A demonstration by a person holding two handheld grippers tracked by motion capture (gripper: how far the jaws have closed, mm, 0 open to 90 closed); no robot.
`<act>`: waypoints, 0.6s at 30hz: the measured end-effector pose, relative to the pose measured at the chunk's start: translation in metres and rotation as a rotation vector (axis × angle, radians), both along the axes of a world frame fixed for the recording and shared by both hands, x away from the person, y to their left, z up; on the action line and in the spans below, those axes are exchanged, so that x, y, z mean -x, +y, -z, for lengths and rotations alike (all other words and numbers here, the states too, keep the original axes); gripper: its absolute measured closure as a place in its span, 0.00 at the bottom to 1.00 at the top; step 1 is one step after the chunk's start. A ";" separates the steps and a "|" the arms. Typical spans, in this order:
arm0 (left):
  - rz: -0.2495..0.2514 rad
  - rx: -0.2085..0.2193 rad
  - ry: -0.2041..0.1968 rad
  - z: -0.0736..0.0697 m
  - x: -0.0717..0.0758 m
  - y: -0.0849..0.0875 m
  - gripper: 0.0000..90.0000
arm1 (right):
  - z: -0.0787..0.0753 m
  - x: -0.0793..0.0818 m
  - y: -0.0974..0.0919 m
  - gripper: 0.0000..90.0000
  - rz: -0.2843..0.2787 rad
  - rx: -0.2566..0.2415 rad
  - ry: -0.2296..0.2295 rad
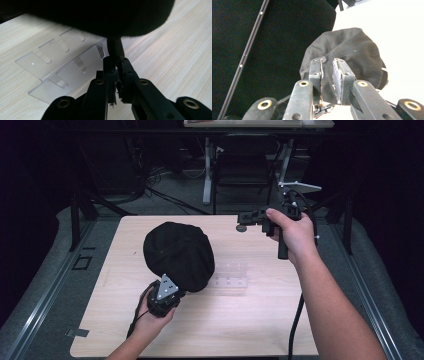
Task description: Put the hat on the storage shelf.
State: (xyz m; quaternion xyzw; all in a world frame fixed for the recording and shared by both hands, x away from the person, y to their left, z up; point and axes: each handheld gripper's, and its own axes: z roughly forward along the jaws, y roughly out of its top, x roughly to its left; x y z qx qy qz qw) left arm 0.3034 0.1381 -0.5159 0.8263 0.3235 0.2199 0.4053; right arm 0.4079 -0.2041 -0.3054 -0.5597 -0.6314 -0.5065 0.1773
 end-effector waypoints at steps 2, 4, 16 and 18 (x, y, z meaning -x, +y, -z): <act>0.000 -0.003 -0.006 0.000 0.001 -0.001 0.95 | 0.000 0.001 -0.001 0.86 0.003 0.003 0.000; -0.002 -0.001 -0.007 0.000 0.002 -0.001 0.95 | 0.000 0.001 -0.002 0.85 0.007 0.010 -0.004; -0.057 0.054 0.028 0.000 0.009 0.030 0.81 | -0.003 0.015 -0.017 0.80 0.063 0.218 -0.071; -0.074 0.065 0.034 0.001 0.010 0.038 0.78 | -0.004 0.019 -0.020 0.79 0.076 0.250 -0.084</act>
